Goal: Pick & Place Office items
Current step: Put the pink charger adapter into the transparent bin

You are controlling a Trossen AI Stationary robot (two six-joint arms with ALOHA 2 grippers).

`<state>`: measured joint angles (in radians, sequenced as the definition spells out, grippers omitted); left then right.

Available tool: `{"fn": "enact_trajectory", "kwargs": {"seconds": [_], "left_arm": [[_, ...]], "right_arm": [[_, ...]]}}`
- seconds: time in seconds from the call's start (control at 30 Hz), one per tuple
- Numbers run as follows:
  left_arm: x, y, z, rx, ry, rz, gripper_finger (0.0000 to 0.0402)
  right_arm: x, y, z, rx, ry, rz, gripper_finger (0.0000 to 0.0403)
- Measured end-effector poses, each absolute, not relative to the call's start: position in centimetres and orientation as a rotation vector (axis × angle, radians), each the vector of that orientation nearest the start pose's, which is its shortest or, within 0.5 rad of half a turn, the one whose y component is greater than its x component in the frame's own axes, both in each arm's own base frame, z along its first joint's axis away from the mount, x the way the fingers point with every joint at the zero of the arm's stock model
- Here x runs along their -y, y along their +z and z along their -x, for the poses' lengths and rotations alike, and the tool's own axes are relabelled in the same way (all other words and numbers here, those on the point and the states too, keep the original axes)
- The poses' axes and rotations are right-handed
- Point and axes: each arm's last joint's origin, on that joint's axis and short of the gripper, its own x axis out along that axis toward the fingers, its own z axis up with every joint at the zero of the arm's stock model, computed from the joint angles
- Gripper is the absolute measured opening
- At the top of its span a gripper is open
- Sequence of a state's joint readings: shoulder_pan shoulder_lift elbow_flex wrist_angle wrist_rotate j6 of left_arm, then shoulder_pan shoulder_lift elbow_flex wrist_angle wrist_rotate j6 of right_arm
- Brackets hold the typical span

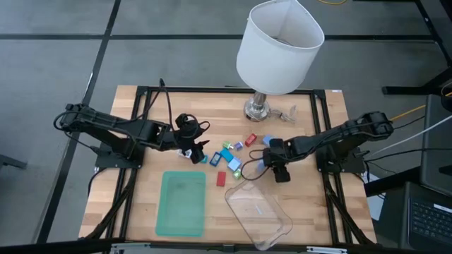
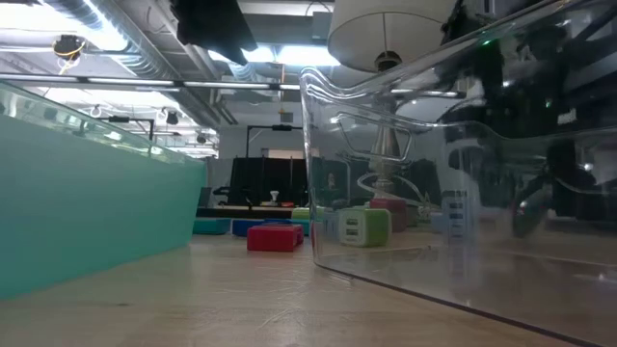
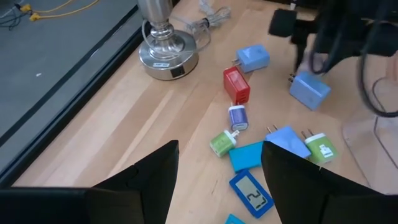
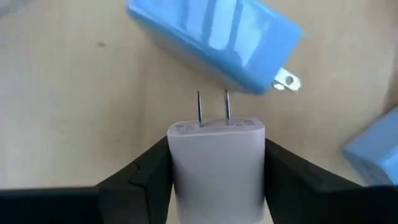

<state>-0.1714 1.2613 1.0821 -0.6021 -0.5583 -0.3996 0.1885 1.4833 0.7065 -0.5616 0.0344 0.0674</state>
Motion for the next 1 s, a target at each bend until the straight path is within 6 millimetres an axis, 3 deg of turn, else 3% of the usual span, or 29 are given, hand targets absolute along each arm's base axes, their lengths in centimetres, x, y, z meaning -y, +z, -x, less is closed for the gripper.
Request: {"fn": "enact_trajectory", "kwargs": {"seconds": [0.17,0.33,0.6,0.7,0.8,1.0], "left_arm": [[1.8,30.5,-25.7,-0.645,0.542,0.111,0.0224],[-0.1,30.5,-25.7,-0.654,0.571,0.157,0.0223],[-3.5,30.8,-26.2,-0.636,0.500,0.156,0.0223],[-4.9,30.2,-26.4,-0.582,0.414,0.202,0.0223],[-6.0,29.5,-26.6,-0.503,0.329,0.239,0.0223],[-7.4,27.7,-26.4,-0.439,0.227,0.298,0.0223]], "right_arm": [[-4.6,16.5,-22.3,-1.383,0.072,-0.072,0.0194],[-5.3,19.6,-21.1,-1.297,0.031,-0.332,0.0194],[-6.0,29.7,-22.2,-0.709,-0.018,-0.722,0.0194],[-6.2,32.0,-23.2,-0.603,-0.023,-0.763,0.0194],[-7.0,31.9,-25.0,-0.661,0.011,-0.751,0.0194],[-10.6,29.0,-29.1,-0.856,0.120,-0.696,0.0194]]}}
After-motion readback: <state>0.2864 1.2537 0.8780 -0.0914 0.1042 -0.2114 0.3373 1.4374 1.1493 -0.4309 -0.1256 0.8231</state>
